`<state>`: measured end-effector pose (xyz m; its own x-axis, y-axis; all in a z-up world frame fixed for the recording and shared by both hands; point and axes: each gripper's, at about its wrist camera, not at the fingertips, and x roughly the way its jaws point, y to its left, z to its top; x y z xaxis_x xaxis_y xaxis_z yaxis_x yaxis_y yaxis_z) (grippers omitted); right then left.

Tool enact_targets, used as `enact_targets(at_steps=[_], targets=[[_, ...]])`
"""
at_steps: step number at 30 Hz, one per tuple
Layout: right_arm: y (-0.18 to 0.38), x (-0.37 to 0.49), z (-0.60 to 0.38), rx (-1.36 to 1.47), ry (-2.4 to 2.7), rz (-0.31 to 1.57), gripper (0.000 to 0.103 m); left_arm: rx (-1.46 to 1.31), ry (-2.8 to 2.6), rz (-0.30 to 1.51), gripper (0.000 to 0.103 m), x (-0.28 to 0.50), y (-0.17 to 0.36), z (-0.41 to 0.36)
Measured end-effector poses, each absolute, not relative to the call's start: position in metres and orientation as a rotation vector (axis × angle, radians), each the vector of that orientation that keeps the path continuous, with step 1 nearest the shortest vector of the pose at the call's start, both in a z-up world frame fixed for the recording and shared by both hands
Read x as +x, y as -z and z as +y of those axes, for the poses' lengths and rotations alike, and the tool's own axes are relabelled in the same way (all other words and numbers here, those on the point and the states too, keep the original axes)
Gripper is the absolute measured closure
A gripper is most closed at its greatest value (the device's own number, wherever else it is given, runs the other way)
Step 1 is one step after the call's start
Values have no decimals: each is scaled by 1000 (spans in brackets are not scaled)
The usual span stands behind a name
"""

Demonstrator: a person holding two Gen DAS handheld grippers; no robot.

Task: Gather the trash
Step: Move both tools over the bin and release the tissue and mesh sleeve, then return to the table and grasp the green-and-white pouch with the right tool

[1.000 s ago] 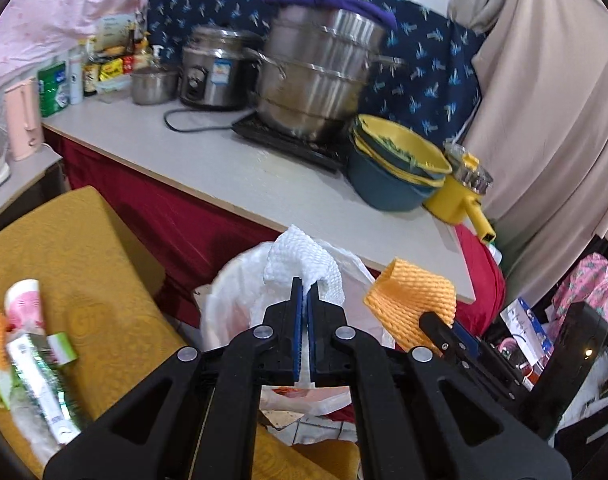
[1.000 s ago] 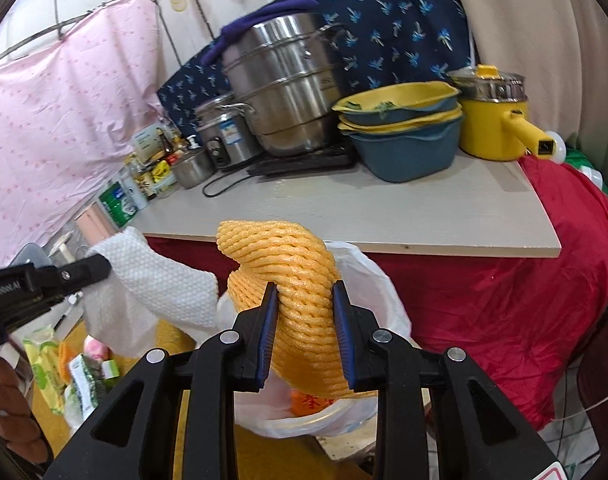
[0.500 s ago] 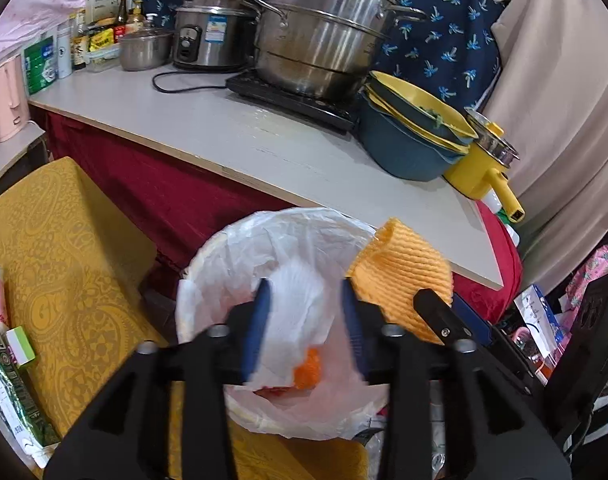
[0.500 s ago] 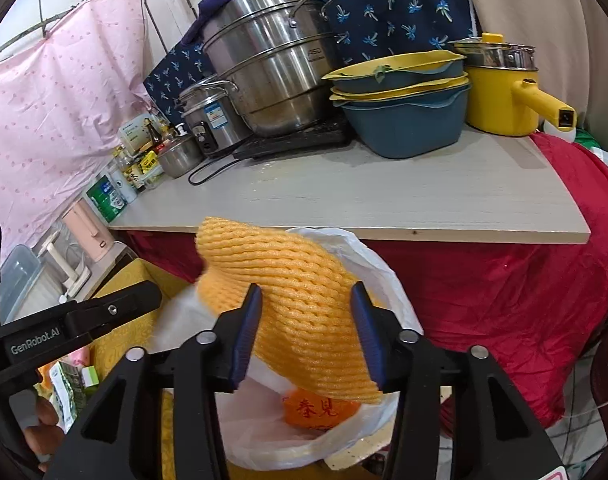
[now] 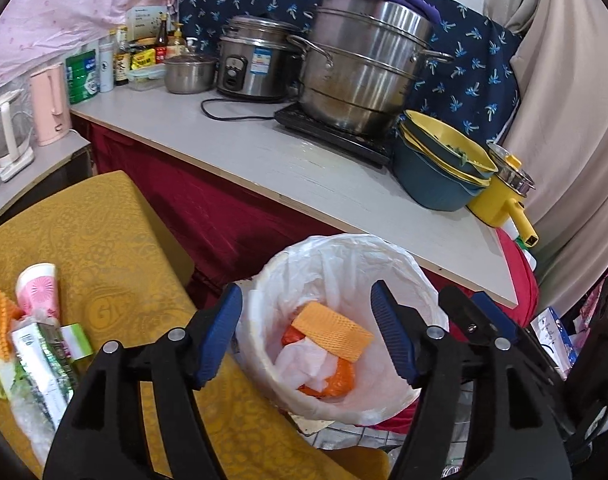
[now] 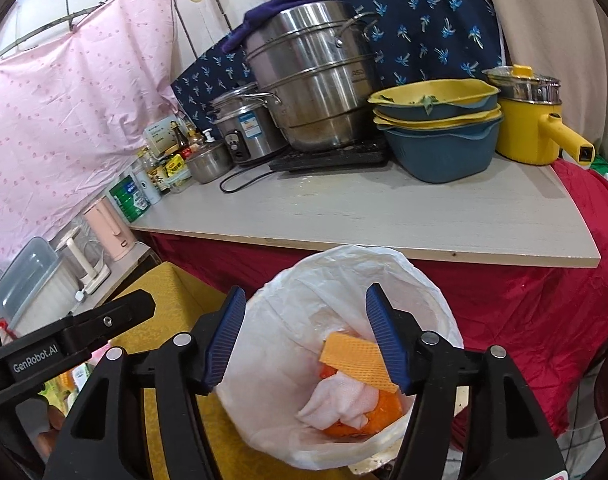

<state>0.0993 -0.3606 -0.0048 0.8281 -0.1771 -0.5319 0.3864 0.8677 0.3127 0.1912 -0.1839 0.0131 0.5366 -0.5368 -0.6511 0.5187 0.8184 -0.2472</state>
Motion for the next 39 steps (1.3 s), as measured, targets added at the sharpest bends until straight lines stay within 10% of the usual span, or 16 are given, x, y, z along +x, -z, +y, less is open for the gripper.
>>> enact_targets(at_steps=[39], targets=[[26, 133, -85, 190, -106, 716, 25, -157, 88, 853, 29, 127, 30, 127]])
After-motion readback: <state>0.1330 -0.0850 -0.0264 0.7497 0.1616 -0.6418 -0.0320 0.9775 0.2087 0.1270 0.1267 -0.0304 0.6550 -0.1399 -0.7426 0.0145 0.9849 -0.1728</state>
